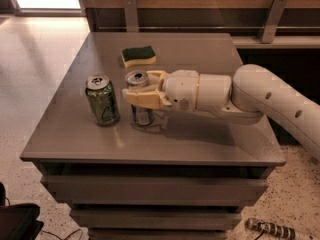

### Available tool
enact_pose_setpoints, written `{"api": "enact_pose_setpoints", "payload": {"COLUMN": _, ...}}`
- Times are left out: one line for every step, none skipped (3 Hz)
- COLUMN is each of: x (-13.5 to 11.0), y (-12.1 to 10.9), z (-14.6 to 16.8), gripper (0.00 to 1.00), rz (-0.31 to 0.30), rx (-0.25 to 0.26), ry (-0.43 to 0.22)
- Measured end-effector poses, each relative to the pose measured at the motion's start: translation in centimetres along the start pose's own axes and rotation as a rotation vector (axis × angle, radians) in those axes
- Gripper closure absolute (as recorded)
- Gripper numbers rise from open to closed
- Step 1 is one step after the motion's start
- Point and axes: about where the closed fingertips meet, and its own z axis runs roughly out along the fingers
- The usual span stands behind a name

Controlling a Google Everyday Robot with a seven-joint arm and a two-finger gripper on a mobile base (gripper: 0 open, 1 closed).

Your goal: Move redbull can near green can

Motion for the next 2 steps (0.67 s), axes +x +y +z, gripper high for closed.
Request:
{"api": "enact_pose_setpoints", "payload": {"x": -0.07, "y": 0.14, "z": 0.19, "gripper": 0.59, "rz": -0.001, "rx": -0.004, "ry": 0.0}}
{"api": "enact_pose_setpoints", "payload": {"x": -0.15, "y": 0.28, "z": 0.4, "gripper": 0.35, "rz": -0.002, "rx": -0.008, "ry": 0.0}}
